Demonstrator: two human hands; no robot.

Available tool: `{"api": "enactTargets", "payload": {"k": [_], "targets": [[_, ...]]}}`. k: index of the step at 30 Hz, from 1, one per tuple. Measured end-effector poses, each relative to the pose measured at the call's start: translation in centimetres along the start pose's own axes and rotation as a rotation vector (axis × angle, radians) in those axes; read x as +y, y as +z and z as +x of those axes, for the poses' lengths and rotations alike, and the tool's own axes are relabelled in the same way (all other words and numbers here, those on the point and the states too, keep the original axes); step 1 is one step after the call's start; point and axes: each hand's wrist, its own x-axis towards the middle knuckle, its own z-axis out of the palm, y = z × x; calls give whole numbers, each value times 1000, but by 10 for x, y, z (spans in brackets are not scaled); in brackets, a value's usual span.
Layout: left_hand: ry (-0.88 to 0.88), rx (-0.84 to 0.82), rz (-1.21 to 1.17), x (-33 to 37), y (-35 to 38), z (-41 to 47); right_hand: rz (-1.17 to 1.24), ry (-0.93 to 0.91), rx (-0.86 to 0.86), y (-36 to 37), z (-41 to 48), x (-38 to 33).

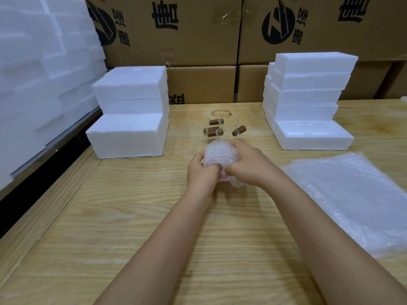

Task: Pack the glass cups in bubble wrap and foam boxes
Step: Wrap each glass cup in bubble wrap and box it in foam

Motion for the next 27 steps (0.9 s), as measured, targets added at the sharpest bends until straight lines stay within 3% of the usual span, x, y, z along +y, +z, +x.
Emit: {"api": "enactTargets", "payload": {"k": [3, 6, 10, 14, 19, 22, 25, 27], "targets": [[20, -149, -129, 2, 4, -5, -64, 53, 129, -1, 0, 3], [170, -199, -137, 0, 5, -6, -175, 45, 194, -2, 1, 4], [242, -79, 26, -4, 4, -3, -159, -45, 86, -4, -1, 3], [224, 33, 52, -4, 1, -1, 111, -82, -101, -11, -5, -3], [273, 52, 128, -6, 3, -3, -294, -47, 117, 1, -2, -4], [318, -9, 177, -6, 4, -7, -342, -41, 229, -1, -1, -2], [320, -2, 248, -7, 5, -6, -405, -88, 224, -4, -3, -3], [327, 68, 252, -6, 4, -4, -341, -102, 128, -6, -6, -7]]}}
